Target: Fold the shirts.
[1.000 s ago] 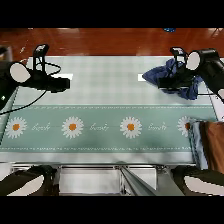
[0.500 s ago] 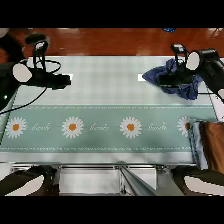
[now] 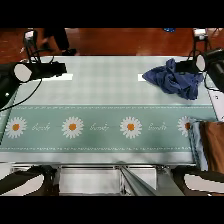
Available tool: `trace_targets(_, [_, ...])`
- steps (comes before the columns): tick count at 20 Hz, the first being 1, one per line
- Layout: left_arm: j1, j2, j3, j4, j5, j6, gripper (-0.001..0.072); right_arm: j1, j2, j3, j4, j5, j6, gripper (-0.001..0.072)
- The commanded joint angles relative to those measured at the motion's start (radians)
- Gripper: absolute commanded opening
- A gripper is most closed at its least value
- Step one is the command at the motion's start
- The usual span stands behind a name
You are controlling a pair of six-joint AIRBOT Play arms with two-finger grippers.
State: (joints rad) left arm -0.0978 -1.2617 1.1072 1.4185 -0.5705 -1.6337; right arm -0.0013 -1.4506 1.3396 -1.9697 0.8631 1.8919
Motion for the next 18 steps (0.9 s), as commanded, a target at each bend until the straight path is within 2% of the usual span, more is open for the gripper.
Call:
trace_targets(1, [0.037, -0.030, -0.001, 0.033, 0.063, 0.001, 0.0506, -0.112, -0.075, 0.014, 0.101, -0.051, -0.024, 0.0410])
trace_targets(4, [0.066, -0.061, -0.001, 0.060, 0.033, 0.000, 0.0505, -0.154, -0.172, 0.032, 0.242, -0.074, -0.106, 0.0409])
trace_targets(7, [0.106, -0.069, -0.001, 0.060, -0.049, -0.003, 0.0505, -0.151, -0.280, 0.054, 0.288, -0.073, -0.121, 0.0409])
trace_targets(11, [0.182, -0.069, -0.001, 0.060, -0.164, -0.002, 0.0505, -0.151, -0.365, 0.064, 0.453, -0.056, -0.154, 0.0397])
trace_targets(12, [0.197, -0.069, 0.000, 0.059, -0.207, -0.003, 0.0505, -0.151, -0.367, 0.064, 0.505, -0.053, -0.191, 0.0321])
trace_targets(14, [0.226, -0.064, 0.000, 0.059, -0.304, -0.003, 0.0505, -0.151, -0.359, 0.093, 0.595, -0.010, -0.286, 0.0027])
trace_targets(18, [0.318, 0.014, 0.000, 0.059, -0.441, 0.017, 0.0504, -0.150, -0.295, 0.287, 0.673, 0.137, -0.369, 0.0029])
